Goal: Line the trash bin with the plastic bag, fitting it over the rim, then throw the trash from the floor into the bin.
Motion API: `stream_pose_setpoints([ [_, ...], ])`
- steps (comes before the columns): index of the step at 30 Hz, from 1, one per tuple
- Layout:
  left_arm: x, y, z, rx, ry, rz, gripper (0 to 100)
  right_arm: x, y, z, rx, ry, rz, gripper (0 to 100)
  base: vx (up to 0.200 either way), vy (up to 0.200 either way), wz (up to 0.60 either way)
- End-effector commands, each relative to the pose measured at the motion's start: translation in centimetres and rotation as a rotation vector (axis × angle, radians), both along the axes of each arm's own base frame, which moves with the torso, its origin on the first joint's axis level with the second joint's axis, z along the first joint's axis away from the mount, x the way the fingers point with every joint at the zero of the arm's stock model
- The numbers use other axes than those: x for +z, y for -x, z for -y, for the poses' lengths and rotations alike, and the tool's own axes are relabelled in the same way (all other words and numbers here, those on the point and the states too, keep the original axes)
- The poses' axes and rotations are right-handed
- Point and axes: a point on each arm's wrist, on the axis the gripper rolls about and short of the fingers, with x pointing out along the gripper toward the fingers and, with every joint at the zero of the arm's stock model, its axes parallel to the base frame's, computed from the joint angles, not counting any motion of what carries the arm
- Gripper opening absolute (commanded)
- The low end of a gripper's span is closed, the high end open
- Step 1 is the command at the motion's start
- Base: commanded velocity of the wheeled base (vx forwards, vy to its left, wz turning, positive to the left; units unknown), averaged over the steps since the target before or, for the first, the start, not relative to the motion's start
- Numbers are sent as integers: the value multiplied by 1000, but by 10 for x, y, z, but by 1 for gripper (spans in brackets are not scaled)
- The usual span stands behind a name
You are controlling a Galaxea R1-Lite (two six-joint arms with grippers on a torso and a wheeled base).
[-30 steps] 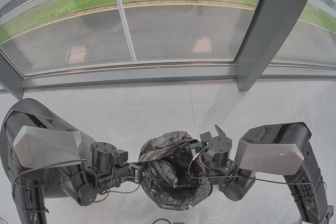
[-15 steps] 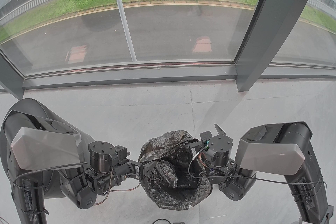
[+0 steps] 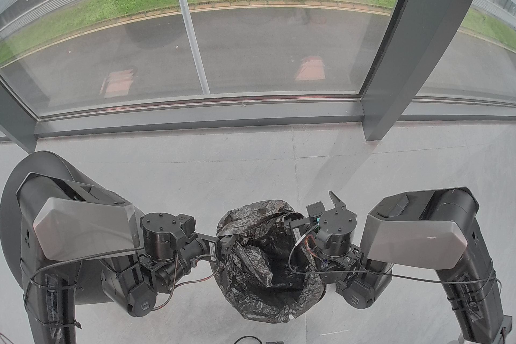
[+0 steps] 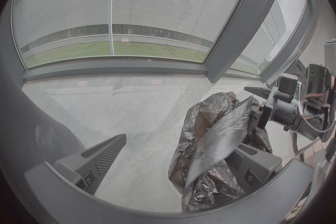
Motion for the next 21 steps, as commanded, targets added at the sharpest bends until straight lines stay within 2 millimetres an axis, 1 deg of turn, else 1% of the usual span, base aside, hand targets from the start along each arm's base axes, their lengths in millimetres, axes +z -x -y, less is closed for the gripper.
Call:
stream_pose_setpoints([
  [1,-17,-7,1,11,-16,-24,100,0,0,0,0,-14,9,100,0,0,0],
  [7,-28,-18,0,28,-22,-30,100,-3,0,0,-2,-12,4,100,0,0,0],
  [10,-29,-23,-3,42,-21,-26,100,-5,-1,1,-4,-10,1,100,0,0,0],
  [15,-29,-34,-13,82,-13,-13,100,-8,-1,1,-4,-7,-4,100,0,0,0],
  [21,-31,-37,-20,102,-13,-16,100,-9,-1,1,-4,-5,-6,100,0,0,0],
])
